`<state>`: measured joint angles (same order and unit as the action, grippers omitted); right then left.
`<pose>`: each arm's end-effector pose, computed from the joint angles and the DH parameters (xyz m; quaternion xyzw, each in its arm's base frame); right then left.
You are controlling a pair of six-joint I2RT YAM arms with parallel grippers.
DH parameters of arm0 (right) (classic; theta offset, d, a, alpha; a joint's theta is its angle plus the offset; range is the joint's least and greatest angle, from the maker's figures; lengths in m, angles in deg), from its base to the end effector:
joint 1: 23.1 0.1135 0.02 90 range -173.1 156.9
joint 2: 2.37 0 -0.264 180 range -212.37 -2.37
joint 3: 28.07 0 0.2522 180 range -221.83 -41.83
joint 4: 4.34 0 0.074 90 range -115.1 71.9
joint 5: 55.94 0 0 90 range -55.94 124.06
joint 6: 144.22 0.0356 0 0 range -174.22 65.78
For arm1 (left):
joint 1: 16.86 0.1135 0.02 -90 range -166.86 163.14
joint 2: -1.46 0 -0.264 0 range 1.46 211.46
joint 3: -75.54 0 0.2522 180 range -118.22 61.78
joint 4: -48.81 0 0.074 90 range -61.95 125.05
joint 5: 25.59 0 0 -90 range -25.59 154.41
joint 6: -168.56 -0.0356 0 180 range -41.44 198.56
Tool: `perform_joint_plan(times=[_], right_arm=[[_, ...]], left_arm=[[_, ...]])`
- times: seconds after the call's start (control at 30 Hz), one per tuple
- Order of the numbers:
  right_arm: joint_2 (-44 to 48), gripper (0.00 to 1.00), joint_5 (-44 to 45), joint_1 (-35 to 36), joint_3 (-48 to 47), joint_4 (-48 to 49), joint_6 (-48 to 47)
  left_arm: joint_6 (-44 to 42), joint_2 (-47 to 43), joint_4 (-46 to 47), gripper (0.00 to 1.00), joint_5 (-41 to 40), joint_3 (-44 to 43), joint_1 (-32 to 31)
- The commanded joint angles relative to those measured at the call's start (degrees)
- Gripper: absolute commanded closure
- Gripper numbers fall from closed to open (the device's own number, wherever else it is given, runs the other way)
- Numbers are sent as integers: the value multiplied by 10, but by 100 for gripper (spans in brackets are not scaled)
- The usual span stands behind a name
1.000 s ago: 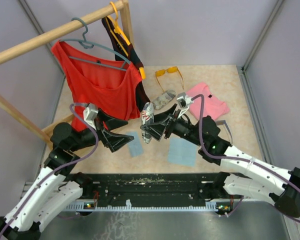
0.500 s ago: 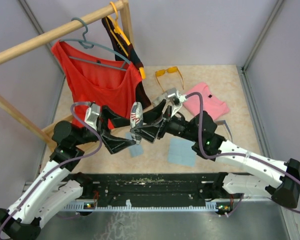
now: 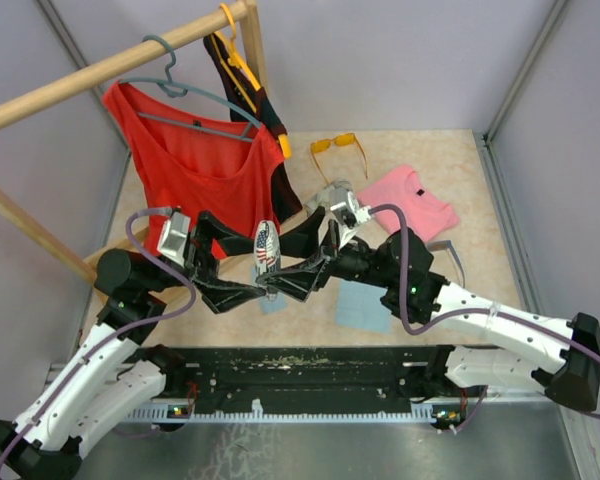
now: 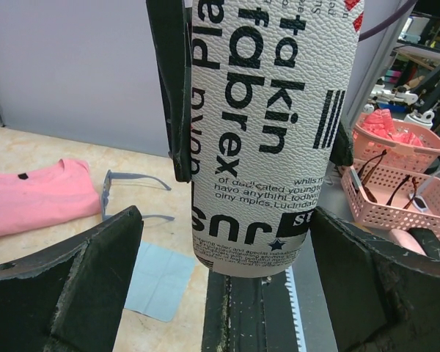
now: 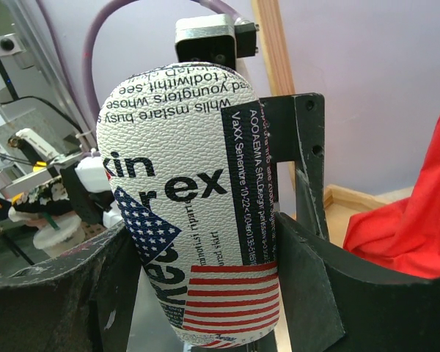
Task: Organize the sunglasses
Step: Open the sunglasses case.
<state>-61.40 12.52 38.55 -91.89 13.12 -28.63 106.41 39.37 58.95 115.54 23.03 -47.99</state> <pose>0.0999 0.2127 0.4015 -0.3170 0.4727 0.6381 0.5186 0.1083 -0.0978 0.3796 0.3772 0.4758 -0.5765 0.5467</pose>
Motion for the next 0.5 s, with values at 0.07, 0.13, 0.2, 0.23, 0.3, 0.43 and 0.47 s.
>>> perform_joint_plan(times=[0.07,0.13,0.2,0.23,0.3,0.43,0.47], right_arm=[[-10,100,-24,10,-19,85,-21],[-15,100,-28,11,-20,86,-23],[-17,100,-27,11,-21,83,-26],[-18,100,-27,12,-20,81,-27],[-17,100,-23,12,-17,81,-29],[-16,100,-17,12,-14,81,-31],[-16,100,-16,12,-13,80,-31]], left_arm=[[25,0,46,0,27,-16,-2],[27,-2,48,0,28,-17,-2],[29,-2,50,0,28,-18,-2],[31,-3,50,0,28,-19,-2],[35,-3,55,0,27,-18,-2],[39,-1,57,0,24,-18,-2],[41,-1,58,0,24,-18,-2]])
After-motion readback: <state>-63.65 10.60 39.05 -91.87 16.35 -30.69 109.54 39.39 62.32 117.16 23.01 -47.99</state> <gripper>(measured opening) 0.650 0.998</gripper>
